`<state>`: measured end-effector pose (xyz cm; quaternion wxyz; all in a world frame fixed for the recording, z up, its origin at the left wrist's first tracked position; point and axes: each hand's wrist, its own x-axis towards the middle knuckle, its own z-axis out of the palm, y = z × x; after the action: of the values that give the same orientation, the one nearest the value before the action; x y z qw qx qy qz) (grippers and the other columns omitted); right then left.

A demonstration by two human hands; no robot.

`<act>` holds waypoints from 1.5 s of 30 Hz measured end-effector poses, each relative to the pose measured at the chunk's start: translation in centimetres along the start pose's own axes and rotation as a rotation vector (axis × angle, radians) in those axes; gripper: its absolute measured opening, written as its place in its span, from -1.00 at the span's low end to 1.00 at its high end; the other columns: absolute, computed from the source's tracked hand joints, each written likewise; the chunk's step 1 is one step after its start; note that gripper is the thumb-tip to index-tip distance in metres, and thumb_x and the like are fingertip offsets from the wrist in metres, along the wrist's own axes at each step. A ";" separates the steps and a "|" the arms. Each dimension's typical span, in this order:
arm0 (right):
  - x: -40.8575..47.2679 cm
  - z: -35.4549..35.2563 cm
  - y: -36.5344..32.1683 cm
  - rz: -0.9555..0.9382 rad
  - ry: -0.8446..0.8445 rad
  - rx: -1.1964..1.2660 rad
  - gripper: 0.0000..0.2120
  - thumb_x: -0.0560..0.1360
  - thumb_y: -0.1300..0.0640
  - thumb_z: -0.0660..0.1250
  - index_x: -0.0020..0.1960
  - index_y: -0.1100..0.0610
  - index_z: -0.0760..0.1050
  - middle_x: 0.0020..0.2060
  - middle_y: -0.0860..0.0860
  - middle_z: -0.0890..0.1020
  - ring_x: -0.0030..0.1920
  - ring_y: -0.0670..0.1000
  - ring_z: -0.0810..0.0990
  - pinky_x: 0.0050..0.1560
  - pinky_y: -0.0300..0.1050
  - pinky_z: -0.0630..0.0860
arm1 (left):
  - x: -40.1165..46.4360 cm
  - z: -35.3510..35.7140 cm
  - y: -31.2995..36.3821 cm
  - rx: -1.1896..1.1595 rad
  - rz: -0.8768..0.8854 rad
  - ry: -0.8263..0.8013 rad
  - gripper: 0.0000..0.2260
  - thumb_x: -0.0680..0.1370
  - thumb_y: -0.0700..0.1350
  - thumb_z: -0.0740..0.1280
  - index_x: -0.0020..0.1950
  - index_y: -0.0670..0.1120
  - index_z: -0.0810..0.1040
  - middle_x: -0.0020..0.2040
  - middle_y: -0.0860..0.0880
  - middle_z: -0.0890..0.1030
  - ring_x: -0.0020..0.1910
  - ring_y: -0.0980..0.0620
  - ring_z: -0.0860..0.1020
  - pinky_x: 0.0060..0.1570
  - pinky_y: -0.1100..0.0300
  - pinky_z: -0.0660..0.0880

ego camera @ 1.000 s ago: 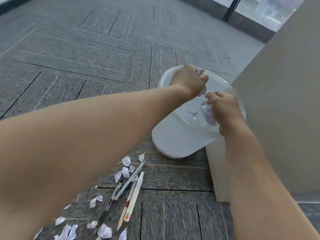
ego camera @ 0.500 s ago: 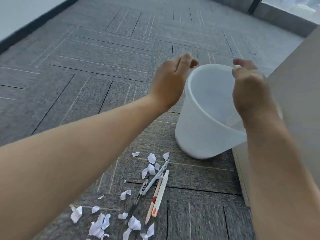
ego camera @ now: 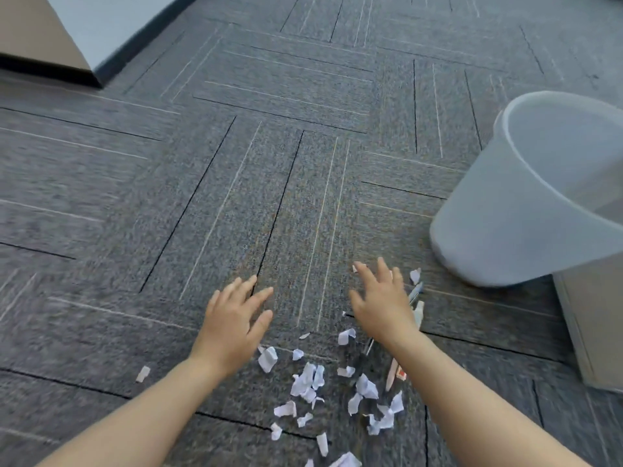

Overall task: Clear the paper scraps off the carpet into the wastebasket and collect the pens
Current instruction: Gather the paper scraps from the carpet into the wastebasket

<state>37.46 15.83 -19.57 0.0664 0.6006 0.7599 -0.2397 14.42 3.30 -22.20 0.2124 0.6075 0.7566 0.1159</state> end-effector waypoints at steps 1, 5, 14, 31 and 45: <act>0.5 0.2 0.2 0.030 0.001 -0.063 -0.44 0.62 -0.11 0.07 0.56 -0.09 0.00 0.58 0.14 -0.06 0.54 0.29 -0.13 0.52 0.16 -0.09 | -1.0 0.5 -0.6 0.034 0.002 -0.038 -0.40 0.47 0.29 -0.14 0.46 0.16 0.25 0.53 0.03 0.17 0.52 -0.02 0.05 0.48 -0.06 0.01; 2.1 0.6 0.0 0.164 -0.062 -0.014 -0.39 0.61 -0.18 0.03 0.57 -0.11 -0.11 0.58 0.10 -0.13 0.54 0.30 -0.16 0.50 0.22 -0.07 | -3.2 2.0 -0.5 0.030 0.051 -0.122 -0.40 0.48 0.31 -0.15 0.51 0.21 -0.03 0.55 0.13 -0.14 0.51 0.10 -0.22 0.48 0.04 -0.17; -3.4 3.3 -1.7 -0.190 0.143 0.063 -0.52 0.62 0.11 0.10 0.52 0.06 0.19 0.51 0.03 0.26 0.51 0.09 0.14 0.52 0.06 0.12 | -4.1 3.9 0.6 -0.067 0.174 -0.117 -0.43 0.54 0.23 -0.03 0.53 0.10 0.02 0.54 0.16 -0.06 0.50 0.22 -0.22 0.50 0.10 -0.11; -13.0 8.3 1.9 -0.395 0.262 0.079 -0.70 0.49 0.24 0.24 0.19 0.21 0.55 0.10 0.10 0.60 0.08 0.14 0.53 0.12 0.05 0.50 | -5.0 5.6 1.5 -0.170 0.461 -0.103 -0.53 0.56 -0.05 0.08 0.48 -0.08 0.25 0.51 0.03 0.22 0.52 0.11 0.04 0.48 0.10 0.00; -17.2 11.8 6.3 -0.440 0.176 0.045 -0.21 0.46 -0.26 0.27 0.54 0.11 0.16 0.54 0.01 0.20 0.54 0.04 0.13 0.47 0.04 0.14 | -7.7 6.4 3.7 0.029 0.755 -0.228 -0.20 0.38 0.34 0.27 0.46 -0.12 0.26 0.38 -0.02 0.41 0.40 0.01 0.27 0.43 0.19 0.08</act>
<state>45.84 -3.52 -25.03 -0.0671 0.4404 0.8698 -0.2119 21.89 -3.77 -24.85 0.2290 0.8549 0.4532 0.1066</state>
